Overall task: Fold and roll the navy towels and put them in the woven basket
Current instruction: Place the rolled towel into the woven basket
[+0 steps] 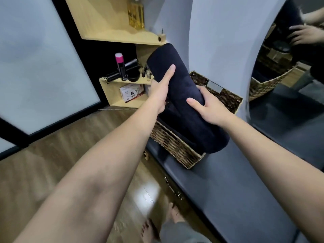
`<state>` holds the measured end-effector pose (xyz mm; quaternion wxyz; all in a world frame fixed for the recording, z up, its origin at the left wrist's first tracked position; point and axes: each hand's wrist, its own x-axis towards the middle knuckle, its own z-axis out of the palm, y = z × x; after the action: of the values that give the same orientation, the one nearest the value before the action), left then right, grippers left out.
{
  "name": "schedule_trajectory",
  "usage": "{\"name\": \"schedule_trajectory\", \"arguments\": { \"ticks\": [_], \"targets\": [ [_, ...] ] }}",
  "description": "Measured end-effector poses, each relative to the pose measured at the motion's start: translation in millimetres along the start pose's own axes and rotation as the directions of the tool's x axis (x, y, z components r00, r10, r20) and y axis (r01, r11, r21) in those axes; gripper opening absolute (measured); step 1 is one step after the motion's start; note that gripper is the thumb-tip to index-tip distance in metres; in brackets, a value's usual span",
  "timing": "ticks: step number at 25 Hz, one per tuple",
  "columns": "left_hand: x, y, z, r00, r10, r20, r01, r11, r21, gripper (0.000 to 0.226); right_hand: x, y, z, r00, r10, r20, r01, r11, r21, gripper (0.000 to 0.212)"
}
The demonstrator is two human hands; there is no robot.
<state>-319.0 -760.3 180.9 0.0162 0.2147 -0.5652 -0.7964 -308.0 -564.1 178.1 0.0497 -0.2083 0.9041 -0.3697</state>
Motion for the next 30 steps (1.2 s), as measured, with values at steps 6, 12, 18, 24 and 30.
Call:
{"name": "schedule_trajectory", "arguments": {
  "ticks": [6, 12, 18, 24, 30],
  "targets": [
    [55, 5, 11, 0.996, 0.046, -0.074, -0.049, 0.998, -0.042, 0.114, 37, 34, 0, 0.999, -0.011, 0.05, 0.011, 1.0, -0.001, 0.059],
    [95, -11, -10, 0.949, 0.299, -0.102, -0.221, 0.859, 0.463, 0.09, 65, 75, 33, 0.984, 0.011, 0.18, -0.03, 0.994, 0.104, 0.057],
    [105, -26, -37, 0.984, 0.169, -0.057, -0.012, 0.379, 0.925, 0.079, 56, 119, 77, 0.942, 0.106, 0.317, -0.154, 0.98, 0.128, 0.06],
    [112, -30, -40, 0.987, 0.161, 0.03, -0.009, -0.128, 0.992, 0.073, 63, 132, 98, 0.88, 0.22, 0.422, -0.304, 0.942, 0.143, 0.056],
    [106, -36, -22, 0.995, 0.068, 0.077, -0.043, -0.407, 0.912, 0.065, 61, 138, 106, 0.841, 0.273, 0.467, -0.366, 0.923, 0.121, 0.059]
  ]
}}
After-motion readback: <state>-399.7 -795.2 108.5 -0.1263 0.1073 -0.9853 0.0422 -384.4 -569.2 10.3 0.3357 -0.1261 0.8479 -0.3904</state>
